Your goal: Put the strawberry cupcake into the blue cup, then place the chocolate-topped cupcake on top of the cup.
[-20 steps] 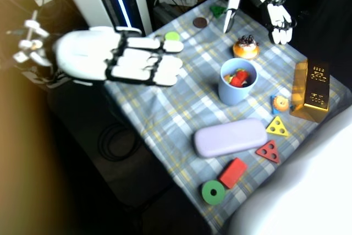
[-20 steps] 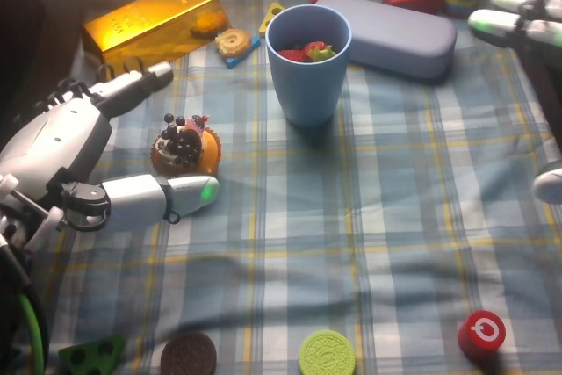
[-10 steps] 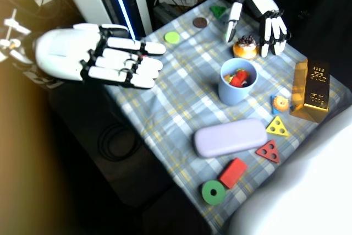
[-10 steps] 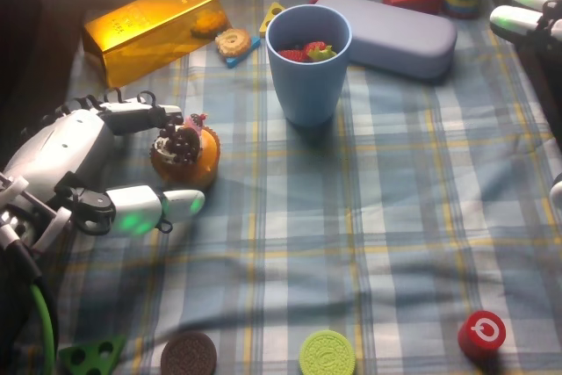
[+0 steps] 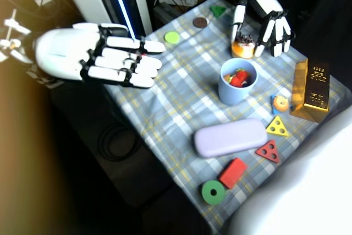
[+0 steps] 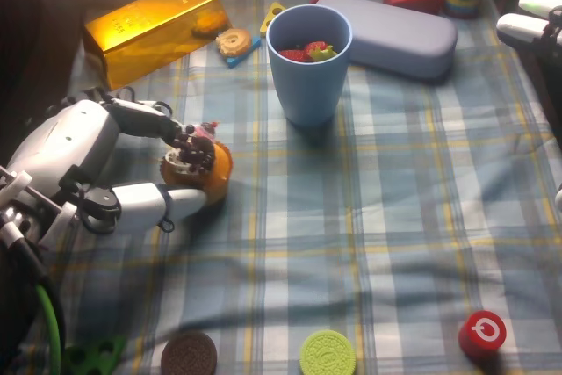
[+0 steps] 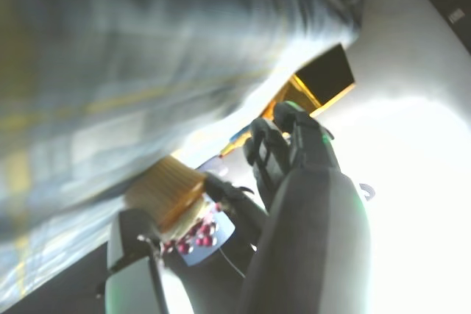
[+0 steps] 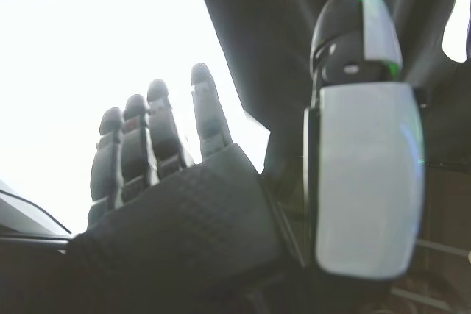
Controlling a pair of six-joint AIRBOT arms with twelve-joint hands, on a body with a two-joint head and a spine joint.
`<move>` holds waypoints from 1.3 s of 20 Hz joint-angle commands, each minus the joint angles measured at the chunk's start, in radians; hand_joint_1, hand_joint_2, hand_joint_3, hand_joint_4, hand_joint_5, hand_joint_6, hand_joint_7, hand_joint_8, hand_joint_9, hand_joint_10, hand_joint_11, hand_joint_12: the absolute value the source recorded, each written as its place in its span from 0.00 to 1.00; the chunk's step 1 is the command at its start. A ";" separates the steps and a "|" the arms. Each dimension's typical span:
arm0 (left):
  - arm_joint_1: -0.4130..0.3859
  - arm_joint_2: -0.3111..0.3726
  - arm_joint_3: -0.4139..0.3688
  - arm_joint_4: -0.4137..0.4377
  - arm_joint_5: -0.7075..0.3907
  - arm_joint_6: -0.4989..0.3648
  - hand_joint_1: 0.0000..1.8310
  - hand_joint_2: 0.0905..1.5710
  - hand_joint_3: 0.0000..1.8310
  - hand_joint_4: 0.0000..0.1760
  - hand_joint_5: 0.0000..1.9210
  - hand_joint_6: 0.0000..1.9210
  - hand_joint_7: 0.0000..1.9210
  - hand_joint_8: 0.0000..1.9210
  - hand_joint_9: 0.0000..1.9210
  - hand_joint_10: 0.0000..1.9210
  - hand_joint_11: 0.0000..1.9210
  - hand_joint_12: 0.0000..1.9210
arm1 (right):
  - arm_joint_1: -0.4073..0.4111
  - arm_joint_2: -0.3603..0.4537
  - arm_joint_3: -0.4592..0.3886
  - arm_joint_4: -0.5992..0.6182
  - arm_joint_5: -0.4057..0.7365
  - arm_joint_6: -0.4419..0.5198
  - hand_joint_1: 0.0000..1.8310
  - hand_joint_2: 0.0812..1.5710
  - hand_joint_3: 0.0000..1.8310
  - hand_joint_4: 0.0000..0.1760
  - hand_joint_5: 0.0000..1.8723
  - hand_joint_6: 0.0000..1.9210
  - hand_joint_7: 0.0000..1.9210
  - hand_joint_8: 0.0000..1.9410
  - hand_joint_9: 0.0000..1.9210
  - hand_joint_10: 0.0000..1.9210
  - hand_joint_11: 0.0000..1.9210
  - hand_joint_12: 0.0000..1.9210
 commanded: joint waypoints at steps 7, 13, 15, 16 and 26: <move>-0.045 0.063 -0.058 0.137 -0.217 -0.007 0.59 0.63 0.00 1.00 0.61 0.34 0.29 0.00 0.25 0.00 0.07 0.31 | -0.017 -0.003 -0.002 0.052 0.136 0.003 0.00 0.63 0.01 0.47 0.00 0.00 0.03 0.00 0.00 0.00 0.00 0.00; -0.131 0.074 -0.029 0.197 -0.205 -0.007 0.58 0.64 0.00 1.00 0.59 0.37 0.30 0.00 0.29 0.00 0.02 0.42 | -0.035 -0.008 -0.002 0.068 0.149 0.003 0.00 0.63 0.00 0.62 0.00 0.00 0.03 0.00 0.01 0.00 0.00 0.00; -0.170 0.056 -0.004 0.217 -0.175 -0.007 0.59 0.64 0.00 0.72 0.59 0.38 0.28 0.00 0.29 0.00 0.06 0.50 | -0.045 -0.007 -0.002 0.074 0.151 0.003 0.00 0.63 0.00 0.59 0.00 0.00 0.03 0.00 0.02 0.01 0.02 0.01; -0.190 0.045 0.012 0.221 -0.158 -0.007 0.60 0.64 0.00 0.59 0.59 0.37 0.28 0.00 0.30 0.00 0.09 0.53 | -0.049 -0.007 -0.002 0.077 0.155 0.003 0.00 0.62 0.00 0.54 0.00 0.00 0.04 0.00 0.02 0.01 0.01 0.01; -0.361 -0.050 0.147 0.303 0.010 -0.006 0.61 0.64 0.00 0.12 0.60 0.36 0.31 0.00 0.34 0.00 0.08 0.51 | -0.075 -0.019 -0.003 0.087 0.186 0.007 0.00 0.63 0.00 0.42 0.01 0.00 0.03 0.00 0.02 0.00 0.02 0.01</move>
